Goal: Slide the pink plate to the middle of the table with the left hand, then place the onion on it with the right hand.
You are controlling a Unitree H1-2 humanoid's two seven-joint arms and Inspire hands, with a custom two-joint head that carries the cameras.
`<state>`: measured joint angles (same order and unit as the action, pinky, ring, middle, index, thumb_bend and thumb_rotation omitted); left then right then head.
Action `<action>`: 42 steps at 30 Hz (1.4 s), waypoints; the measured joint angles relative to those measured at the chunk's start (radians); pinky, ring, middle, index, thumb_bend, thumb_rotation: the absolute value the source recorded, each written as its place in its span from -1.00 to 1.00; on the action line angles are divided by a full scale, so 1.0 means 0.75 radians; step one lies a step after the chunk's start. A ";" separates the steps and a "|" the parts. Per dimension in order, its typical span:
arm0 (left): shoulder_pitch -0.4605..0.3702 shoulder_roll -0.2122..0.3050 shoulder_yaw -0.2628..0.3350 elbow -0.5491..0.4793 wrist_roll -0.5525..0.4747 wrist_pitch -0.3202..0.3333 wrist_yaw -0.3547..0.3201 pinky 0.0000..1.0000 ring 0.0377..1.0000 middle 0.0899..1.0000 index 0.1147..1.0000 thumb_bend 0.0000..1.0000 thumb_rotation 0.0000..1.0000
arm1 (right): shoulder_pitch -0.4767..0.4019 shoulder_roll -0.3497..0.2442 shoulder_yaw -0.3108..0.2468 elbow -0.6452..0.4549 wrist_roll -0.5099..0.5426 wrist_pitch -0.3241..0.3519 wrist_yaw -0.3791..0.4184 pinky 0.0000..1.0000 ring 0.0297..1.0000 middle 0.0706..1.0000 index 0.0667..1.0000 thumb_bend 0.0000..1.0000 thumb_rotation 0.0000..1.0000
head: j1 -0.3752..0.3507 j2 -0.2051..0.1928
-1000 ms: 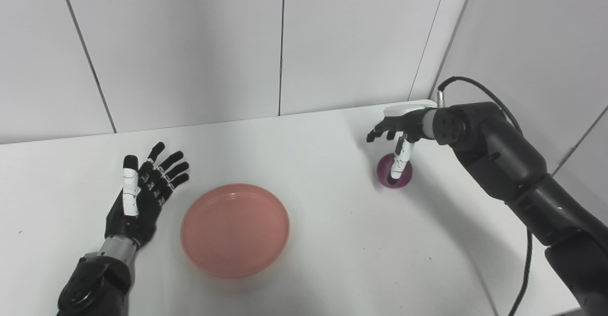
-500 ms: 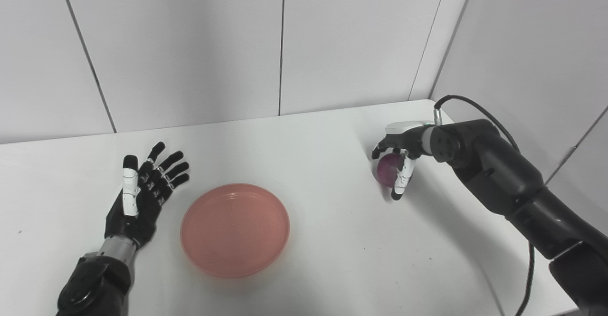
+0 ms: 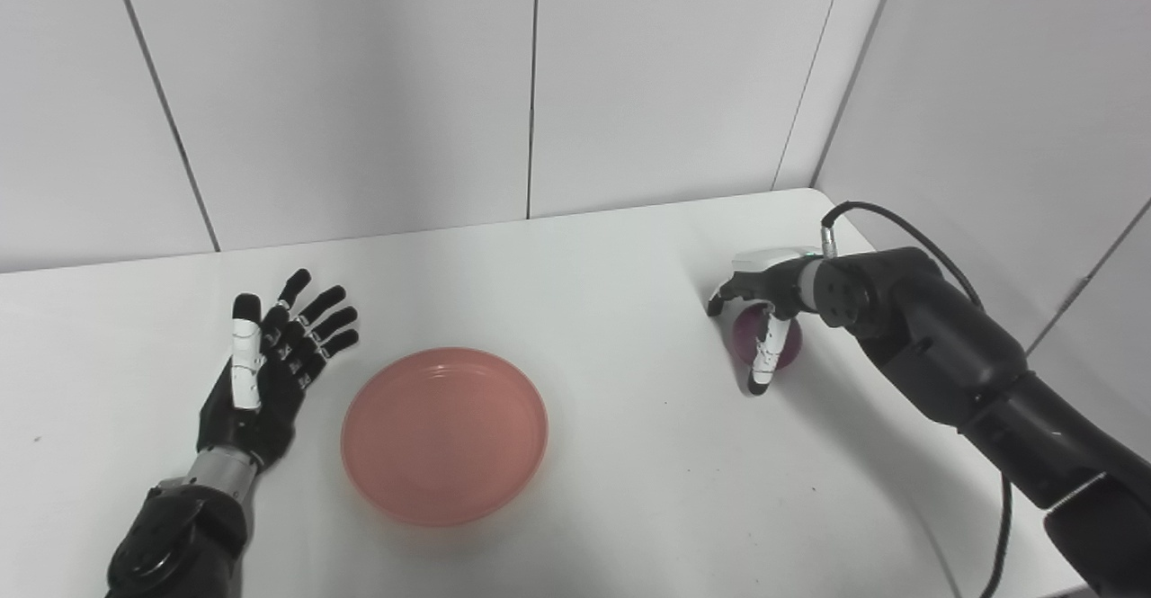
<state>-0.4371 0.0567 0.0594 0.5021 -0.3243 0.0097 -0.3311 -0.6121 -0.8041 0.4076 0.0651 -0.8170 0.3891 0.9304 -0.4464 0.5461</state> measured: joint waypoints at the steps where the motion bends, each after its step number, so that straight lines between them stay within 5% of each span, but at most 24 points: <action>1: 0.001 0.000 0.000 -0.001 0.000 0.000 0.000 0.66 0.68 0.73 0.93 0.67 0.91 | 0.000 0.000 0.000 0.000 0.000 0.000 0.000 0.40 0.78 0.86 0.71 1.00 -0.66 | 0.000 0.000; 22: -0.012 0.002 0.001 0.028 -0.001 -0.002 -0.023 0.64 0.68 0.73 0.91 0.69 0.89 | -0.003 -0.013 0.017 -0.002 -0.013 -0.017 0.002 0.39 0.64 0.72 0.66 1.00 -0.62 | 0.002 0.002; 28: -0.015 0.002 0.001 0.036 -0.001 -0.010 -0.027 0.63 0.68 0.73 0.90 0.69 0.88 | -0.003 -0.023 0.017 -0.006 -0.015 -0.021 0.016 0.24 0.53 0.64 0.66 1.00 -0.64 | 0.004 0.002; 42: -0.003 0.002 0.001 0.014 0.000 -0.008 -0.024 0.66 0.68 0.73 0.89 0.70 0.87 | -0.001 -0.027 0.017 -0.013 -0.042 -0.020 0.029 0.38 0.70 0.77 0.65 1.00 -0.70 | 0.002 0.004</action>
<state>-0.4395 0.0579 0.0601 0.5123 -0.3247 0.0037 -0.3489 -0.6130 -0.8244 0.4201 0.0557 -0.8483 0.3741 0.9525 -0.4449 0.5492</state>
